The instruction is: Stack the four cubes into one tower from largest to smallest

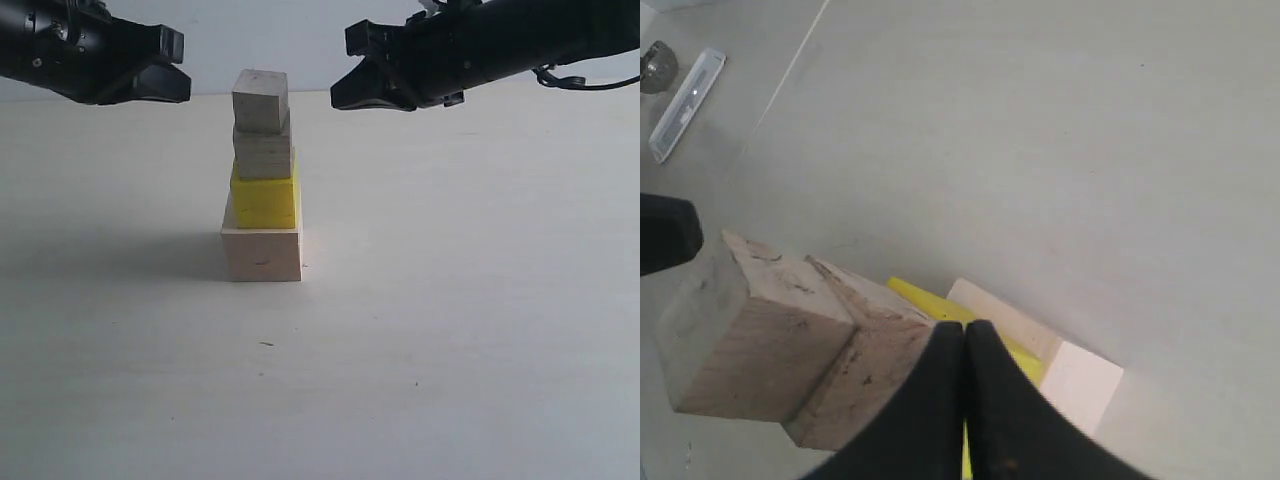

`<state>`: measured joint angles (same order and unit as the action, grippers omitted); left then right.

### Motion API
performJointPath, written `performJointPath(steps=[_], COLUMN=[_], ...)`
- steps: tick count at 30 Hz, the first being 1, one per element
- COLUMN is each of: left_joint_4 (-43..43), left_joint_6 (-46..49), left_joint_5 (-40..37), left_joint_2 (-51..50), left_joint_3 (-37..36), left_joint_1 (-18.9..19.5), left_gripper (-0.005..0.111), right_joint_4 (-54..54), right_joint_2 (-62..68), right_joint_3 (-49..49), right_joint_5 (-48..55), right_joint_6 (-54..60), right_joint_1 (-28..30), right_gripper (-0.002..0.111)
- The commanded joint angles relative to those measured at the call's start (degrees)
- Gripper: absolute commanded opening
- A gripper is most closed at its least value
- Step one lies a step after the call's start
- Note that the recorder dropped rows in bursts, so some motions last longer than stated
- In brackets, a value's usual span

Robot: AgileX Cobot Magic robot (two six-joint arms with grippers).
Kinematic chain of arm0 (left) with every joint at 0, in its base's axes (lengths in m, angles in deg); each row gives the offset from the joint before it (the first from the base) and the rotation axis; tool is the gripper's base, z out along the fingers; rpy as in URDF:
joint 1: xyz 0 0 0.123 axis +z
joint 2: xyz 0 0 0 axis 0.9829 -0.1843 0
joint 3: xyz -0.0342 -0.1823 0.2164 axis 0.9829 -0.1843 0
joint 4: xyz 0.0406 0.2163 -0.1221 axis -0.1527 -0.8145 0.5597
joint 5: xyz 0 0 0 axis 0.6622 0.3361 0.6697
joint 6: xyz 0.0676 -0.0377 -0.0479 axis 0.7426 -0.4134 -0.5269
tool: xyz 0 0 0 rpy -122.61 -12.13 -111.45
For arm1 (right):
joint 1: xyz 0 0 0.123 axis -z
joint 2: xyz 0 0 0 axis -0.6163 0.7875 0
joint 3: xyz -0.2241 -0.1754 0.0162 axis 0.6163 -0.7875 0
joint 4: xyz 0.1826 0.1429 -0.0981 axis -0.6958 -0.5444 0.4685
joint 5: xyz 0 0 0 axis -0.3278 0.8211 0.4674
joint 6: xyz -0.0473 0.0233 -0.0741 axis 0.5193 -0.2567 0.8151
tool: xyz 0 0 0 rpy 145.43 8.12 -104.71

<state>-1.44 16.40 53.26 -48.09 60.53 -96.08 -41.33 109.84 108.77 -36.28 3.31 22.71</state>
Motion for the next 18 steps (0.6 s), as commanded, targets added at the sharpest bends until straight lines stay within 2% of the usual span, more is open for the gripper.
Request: performJointPath(steps=[1,18], left_joint_4=[8.26,10.69], left_joint_6=[8.62,12.38], left_joint_5=[-3.22,-4.38], left_joint_2=[-0.92,-2.94], left_joint_3=[0.39,1.87], left_joint_1=[0.26,0.26], left_gripper=[0.000,0.000], right_joint_4=[-0.24,-1.88], right_joint_2=[0.16,4.50], right_joint_3=[1.37,5.10], right_joint_5=[0.24,2.93], right_joint_6=[0.24,-0.13], right_joint_1=[0.00,0.00], right_gripper=[0.000,0.000])
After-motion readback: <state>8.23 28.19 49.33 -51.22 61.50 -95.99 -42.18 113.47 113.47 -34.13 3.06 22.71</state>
